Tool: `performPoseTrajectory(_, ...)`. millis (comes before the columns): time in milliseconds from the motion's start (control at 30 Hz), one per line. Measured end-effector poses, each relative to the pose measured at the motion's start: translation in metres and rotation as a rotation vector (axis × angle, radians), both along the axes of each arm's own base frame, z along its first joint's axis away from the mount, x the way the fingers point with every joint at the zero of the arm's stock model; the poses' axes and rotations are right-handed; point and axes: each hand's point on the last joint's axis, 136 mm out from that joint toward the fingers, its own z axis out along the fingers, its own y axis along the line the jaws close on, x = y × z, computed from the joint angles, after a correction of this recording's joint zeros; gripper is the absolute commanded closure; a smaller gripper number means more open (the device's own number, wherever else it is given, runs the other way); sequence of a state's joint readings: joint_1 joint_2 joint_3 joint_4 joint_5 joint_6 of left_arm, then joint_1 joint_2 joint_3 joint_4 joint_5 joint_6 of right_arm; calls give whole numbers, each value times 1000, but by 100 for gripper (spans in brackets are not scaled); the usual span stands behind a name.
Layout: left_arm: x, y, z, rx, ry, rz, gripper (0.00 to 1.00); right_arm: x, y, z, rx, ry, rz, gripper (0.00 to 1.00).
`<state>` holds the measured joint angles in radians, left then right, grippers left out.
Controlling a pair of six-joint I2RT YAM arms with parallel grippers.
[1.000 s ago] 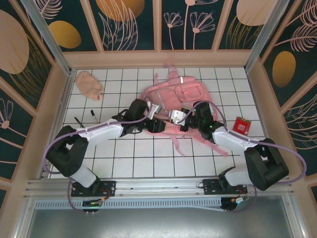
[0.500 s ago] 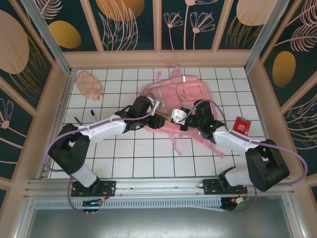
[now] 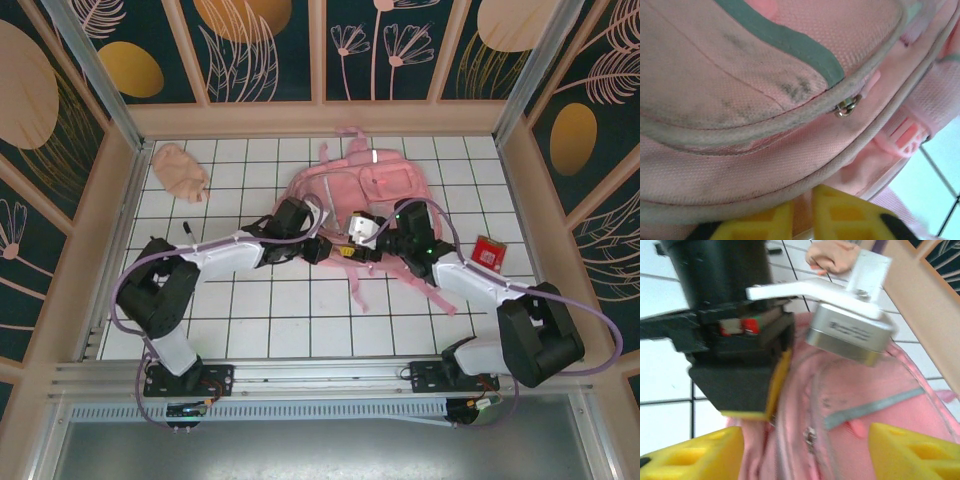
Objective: Pack the student bag
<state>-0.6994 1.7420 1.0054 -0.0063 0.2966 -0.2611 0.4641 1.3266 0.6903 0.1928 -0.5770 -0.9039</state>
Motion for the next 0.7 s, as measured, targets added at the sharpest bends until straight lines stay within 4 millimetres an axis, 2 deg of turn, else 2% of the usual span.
performPoseTrajectory(67,-1,-1,-1,2,-10,-20,100,13,-8,2,-44,11,-16,13)
performPoseTrajectory(167,0,-5,3,-10,-39,-52,100,27,-8,2,-79,24,-18,12)
performPoseTrajectory(233,-2,-7,5,-24,-55,-80,100,29,-6,-7,-97,50,-10,12)
performPoseTrajectory(400,-10,-10,20,-76,-103,-139,100,28,-4,-45,-167,157,12,13)
performPoseTrajectory(467,-12,-12,26,-92,-123,-154,100,27,-4,-57,-192,190,12,18)
performPoseTrajectory(567,-12,-14,31,-108,-143,-172,100,29,-5,-68,-227,202,1,18)
performPoseTrajectory(700,-12,-15,32,-115,-150,-180,100,30,-2,-71,-248,210,-2,24)
